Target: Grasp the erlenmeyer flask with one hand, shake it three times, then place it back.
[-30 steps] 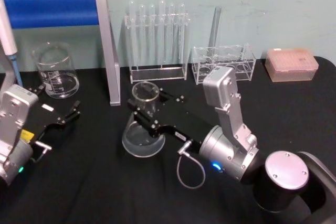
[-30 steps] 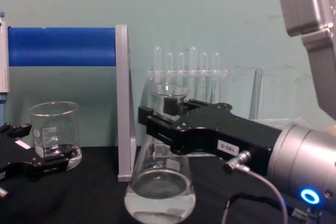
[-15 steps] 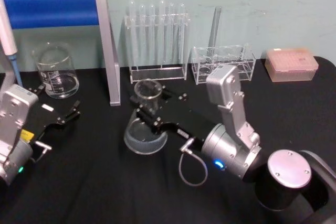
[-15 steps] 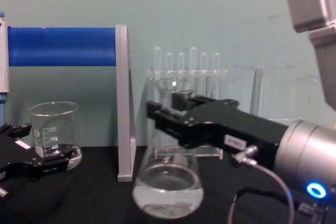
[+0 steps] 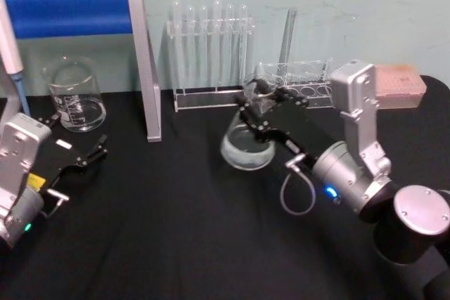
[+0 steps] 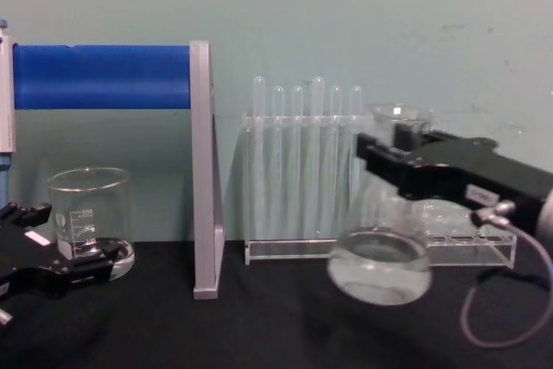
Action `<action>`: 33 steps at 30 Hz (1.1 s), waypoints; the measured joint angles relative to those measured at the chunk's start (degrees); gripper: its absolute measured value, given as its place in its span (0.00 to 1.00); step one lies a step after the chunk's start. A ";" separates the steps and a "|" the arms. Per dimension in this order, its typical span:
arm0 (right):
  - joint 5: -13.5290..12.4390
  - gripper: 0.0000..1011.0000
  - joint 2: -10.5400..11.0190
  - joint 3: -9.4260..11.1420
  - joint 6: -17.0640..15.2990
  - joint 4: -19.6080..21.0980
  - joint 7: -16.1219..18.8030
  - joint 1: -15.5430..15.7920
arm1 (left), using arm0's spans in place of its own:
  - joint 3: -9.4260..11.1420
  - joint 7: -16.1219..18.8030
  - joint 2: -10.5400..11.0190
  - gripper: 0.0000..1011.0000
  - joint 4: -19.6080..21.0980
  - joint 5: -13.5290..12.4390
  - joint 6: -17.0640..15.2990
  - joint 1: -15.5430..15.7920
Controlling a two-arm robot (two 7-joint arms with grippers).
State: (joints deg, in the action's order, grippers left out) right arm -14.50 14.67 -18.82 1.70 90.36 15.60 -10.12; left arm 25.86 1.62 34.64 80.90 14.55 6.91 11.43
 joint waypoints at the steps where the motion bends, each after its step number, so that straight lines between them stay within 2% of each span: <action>1: 0.06 0.45 0.00 0.39 0.02 -0.03 -0.22 0.06 | 0.00 0.00 0.00 0.99 0.00 0.00 0.00 0.00; 10: 0.92 0.45 -0.16 4.09 0.08 -0.33 -2.34 0.71 | 0.00 0.00 0.00 0.99 0.00 0.00 0.00 0.00; 18: 1.61 0.45 -0.61 5.88 0.11 -0.37 -2.94 1.15 | 0.00 0.00 0.00 0.99 0.00 0.00 0.00 0.00; 27: 2.21 0.45 -1.14 5.55 -0.02 -0.20 -1.93 1.31 | 0.00 0.00 0.00 0.99 0.00 0.00 0.00 0.00; 33: 2.27 0.45 -1.48 3.45 -0.33 0.02 0.16 1.22 | 0.00 0.00 0.00 0.99 0.00 0.00 0.00 0.00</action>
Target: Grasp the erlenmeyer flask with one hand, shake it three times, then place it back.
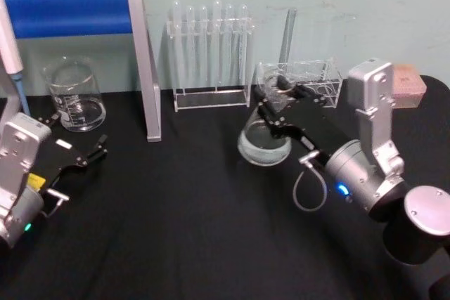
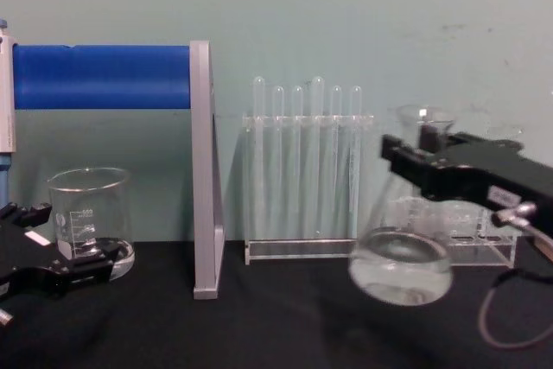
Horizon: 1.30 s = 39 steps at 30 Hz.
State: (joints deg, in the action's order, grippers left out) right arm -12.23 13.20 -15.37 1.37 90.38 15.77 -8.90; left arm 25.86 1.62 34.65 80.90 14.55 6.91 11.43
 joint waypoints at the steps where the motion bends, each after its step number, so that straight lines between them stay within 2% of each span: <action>1: 0.00 0.45 -0.08 -0.69 -0.07 0.03 0.56 -0.07 | 0.00 0.00 0.00 0.99 0.00 0.00 0.00 0.00; 6: -0.12 0.45 -0.28 -2.82 -0.24 0.17 2.20 -0.30 | 0.00 0.00 0.00 0.99 0.00 0.00 0.00 0.00; 12: -0.66 0.45 -0.38 -6.30 -0.50 0.48 4.54 -0.60 | 0.00 0.00 0.00 0.99 0.00 0.00 0.00 0.00; 23: -1.41 0.45 0.12 -10.17 -0.70 0.84 6.67 -1.07 | 0.00 0.00 0.00 0.99 0.00 0.00 0.00 0.00; 32: -2.00 0.45 0.80 -12.00 -0.68 1.14 7.53 -1.30 | 0.00 0.00 0.00 0.99 0.00 0.00 0.00 0.00; 39: -2.44 0.45 1.10 -11.56 -0.68 1.20 6.70 -1.42 | 0.00 0.00 0.00 0.99 0.00 0.00 0.00 0.00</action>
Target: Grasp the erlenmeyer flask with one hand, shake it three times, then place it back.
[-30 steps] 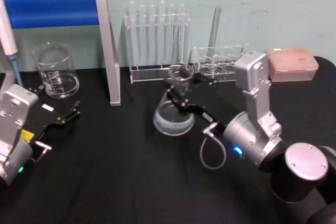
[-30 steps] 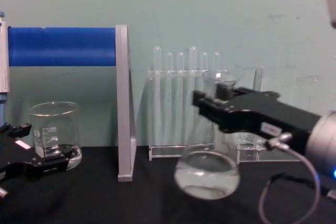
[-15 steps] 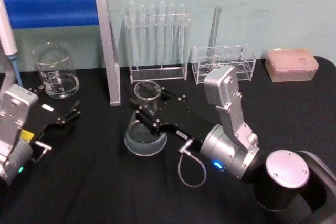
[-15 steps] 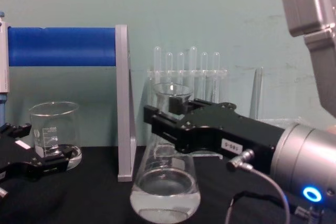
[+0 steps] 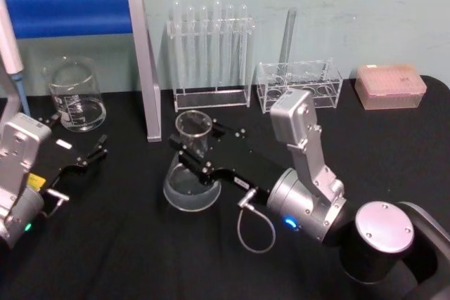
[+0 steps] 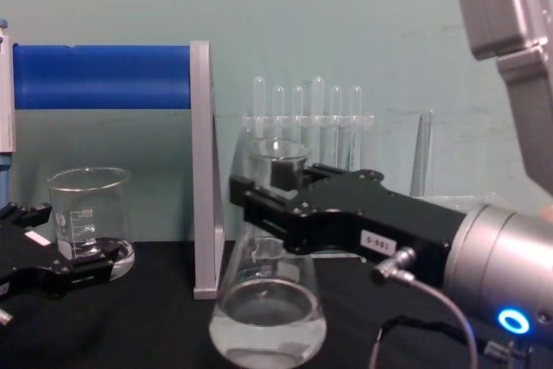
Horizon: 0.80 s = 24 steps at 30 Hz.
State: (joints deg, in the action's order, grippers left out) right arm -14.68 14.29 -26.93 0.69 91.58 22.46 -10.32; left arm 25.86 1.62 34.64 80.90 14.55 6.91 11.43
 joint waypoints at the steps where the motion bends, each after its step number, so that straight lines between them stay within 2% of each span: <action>1: -0.05 0.45 0.02 0.16 0.01 0.00 -0.19 0.00 | 0.00 0.00 0.00 0.99 0.00 0.00 0.00 0.00; 7: -0.33 0.45 0.17 1.48 0.05 -0.20 -1.54 0.01 | 0.00 0.00 0.00 0.99 0.00 0.00 0.00 0.00; 24: 0.50 0.45 0.62 9.20 0.70 -1.40 -7.33 0.52 | 0.00 0.00 0.00 0.99 0.00 0.00 0.00 0.00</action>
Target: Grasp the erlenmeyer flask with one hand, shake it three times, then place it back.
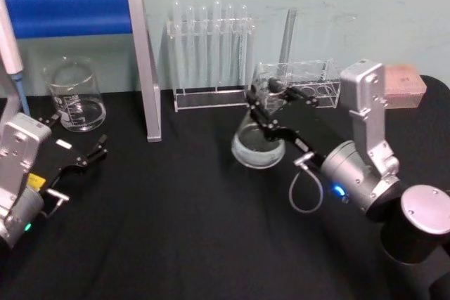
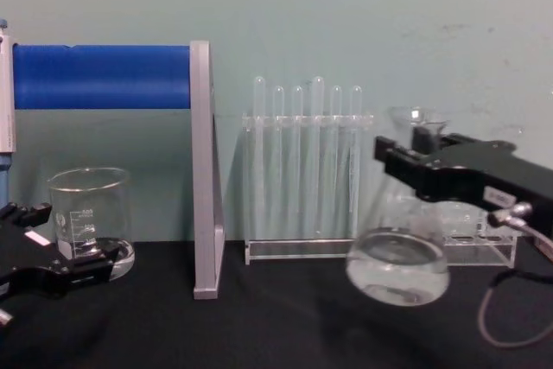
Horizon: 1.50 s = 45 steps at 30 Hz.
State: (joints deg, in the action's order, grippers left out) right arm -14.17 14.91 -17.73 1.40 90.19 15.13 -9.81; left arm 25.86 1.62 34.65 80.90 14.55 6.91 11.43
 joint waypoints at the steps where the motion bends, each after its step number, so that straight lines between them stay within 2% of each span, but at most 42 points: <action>1: 0.07 0.45 -0.01 0.30 0.01 -0.02 -0.18 0.05 | 0.00 0.00 0.00 0.99 0.00 0.00 0.00 0.00; 9: 0.74 0.45 -0.29 3.03 0.19 -0.08 -1.49 0.66 | 0.00 0.00 0.00 0.99 0.00 0.00 0.00 0.00; 21: 1.55 0.45 -0.87 4.53 0.18 -0.04 -1.63 1.05 | 0.00 0.00 0.00 0.99 0.00 0.00 0.00 0.00; 31: 1.67 0.45 -1.17 2.78 -0.09 0.43 0.60 1.08 | 0.00 0.00 0.00 0.99 0.00 0.00 0.00 0.00; 45: 1.06 0.45 -0.83 -1.52 -0.75 1.13 3.99 0.97 | 0.00 0.00 0.00 0.99 0.00 0.00 0.00 0.00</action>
State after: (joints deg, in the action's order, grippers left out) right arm -13.11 14.08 -19.25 0.65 91.31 19.12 -8.84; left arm 25.86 1.62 34.64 80.90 14.55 6.91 11.43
